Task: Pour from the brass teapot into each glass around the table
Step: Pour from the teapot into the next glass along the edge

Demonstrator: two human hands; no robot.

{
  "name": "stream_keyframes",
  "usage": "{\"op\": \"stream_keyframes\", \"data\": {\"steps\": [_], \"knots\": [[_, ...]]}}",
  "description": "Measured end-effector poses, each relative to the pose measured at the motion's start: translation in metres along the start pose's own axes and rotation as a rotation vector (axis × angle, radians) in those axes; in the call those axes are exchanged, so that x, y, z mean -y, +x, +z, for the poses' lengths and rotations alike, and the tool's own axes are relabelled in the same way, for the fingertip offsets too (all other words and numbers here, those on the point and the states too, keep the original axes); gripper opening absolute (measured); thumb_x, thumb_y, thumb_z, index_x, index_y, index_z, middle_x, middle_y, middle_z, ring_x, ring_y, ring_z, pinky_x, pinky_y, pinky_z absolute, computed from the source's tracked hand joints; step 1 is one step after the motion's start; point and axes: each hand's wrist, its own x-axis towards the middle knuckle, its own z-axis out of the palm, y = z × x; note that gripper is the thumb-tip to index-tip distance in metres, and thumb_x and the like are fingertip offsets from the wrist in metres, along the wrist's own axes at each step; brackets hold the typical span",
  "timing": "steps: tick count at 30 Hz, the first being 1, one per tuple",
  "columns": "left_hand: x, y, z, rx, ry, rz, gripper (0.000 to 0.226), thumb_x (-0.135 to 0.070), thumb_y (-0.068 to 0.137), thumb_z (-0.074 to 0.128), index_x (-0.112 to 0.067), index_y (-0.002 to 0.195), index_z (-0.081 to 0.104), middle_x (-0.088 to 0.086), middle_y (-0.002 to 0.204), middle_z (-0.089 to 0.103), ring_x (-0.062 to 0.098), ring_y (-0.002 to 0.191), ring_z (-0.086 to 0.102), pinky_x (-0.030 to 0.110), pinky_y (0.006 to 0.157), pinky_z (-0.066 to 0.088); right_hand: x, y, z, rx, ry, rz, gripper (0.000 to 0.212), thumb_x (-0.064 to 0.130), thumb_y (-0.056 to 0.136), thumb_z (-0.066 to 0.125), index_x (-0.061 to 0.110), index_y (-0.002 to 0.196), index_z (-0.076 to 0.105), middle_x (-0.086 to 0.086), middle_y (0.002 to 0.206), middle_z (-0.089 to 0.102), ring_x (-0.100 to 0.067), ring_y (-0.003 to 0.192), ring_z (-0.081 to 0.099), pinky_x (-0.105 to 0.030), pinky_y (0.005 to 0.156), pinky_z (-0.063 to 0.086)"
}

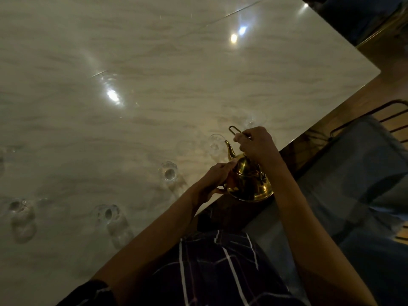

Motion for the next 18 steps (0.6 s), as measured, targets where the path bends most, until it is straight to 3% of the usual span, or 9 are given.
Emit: {"op": "stream_keyframes", "data": {"steps": [18], "knots": [[-0.0003, -0.0063, 0.0005, 0.018, 0.021, 0.011, 0.038, -0.059, 0.104, 0.05, -0.023, 0.098, 0.063, 0.003, 0.104, 0.068, 0.025, 0.104, 0.064, 0.057, 0.109, 0.05, 0.0032, -0.0052, -0.0023, -0.015, -0.033, -0.028, 0.033, 0.024, 0.097, 0.057, -0.004, 0.093, 0.074, -0.024, 0.083, 0.072, -0.035, 0.082, 0.07, -0.048, 0.079, 0.057]]}}
